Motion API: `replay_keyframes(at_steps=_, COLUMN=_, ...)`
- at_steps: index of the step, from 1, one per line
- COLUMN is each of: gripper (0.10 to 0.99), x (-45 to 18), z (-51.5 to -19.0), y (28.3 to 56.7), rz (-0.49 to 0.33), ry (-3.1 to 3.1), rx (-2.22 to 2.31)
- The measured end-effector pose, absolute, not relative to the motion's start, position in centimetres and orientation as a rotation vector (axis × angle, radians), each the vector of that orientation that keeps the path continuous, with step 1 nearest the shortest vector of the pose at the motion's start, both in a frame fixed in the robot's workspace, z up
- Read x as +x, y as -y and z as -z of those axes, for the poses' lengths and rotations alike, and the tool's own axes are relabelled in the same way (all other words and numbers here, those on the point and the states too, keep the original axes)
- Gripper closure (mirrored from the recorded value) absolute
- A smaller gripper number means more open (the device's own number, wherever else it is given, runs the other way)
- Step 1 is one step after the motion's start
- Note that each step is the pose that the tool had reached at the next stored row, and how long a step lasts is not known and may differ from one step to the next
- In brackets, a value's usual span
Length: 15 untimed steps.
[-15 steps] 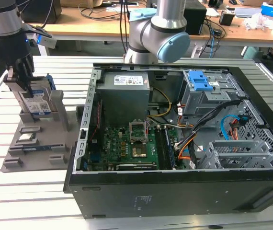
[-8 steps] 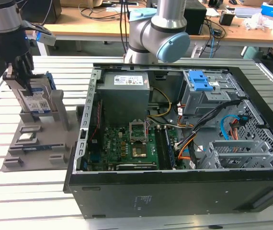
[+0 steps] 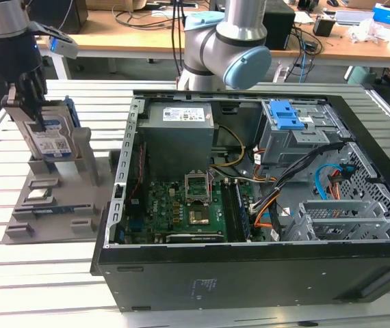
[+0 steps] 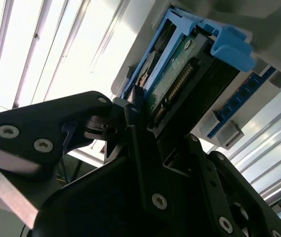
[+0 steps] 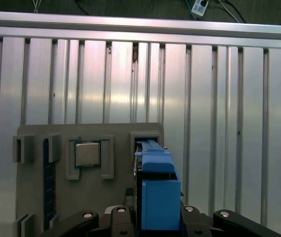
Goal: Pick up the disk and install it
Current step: 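Pick up the disk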
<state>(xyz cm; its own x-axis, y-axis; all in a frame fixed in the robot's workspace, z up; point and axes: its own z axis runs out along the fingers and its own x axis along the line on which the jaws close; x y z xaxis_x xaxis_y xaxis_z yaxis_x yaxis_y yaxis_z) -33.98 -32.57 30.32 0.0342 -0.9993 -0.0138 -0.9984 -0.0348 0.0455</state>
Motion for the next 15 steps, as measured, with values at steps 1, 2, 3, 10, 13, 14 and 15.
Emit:
replay_keyframes(at_steps=1, gripper=0.725, x=-34.0, z=-30.5, y=32.5, rz=0.064, ry=2.166, rx=2.242)
replay_keyframes(at_steps=2, gripper=0.725, x=-34.0, z=-30.7, y=32.4, rz=0.062, ry=2.165, rx=2.241)
replay_keyframes(at_steps=3, gripper=0.725, x=-34.0, z=-30.9, y=32.3, rz=0.062, ry=2.165, rx=2.241)
replay_keyframes(at_steps=10, gripper=0.725, x=-33.9, z=-32.3, y=31.6, rz=0.050, ry=2.160, rx=2.235)
replay_keyframes(at_steps=13, gripper=0.725, x=-33.9, z=-33.3, y=31.3, rz=0.043, ry=2.157, rx=2.232)
replay_keyframes(at_steps=14, gripper=0.725, x=-33.9, z=-33.7, y=31.2, rz=0.041, ry=2.156, rx=2.231)
replay_keyframes(at_steps=15, gripper=0.725, x=-33.9, z=-34.1, y=31.1, rz=0.037, ry=2.155, rx=2.229)
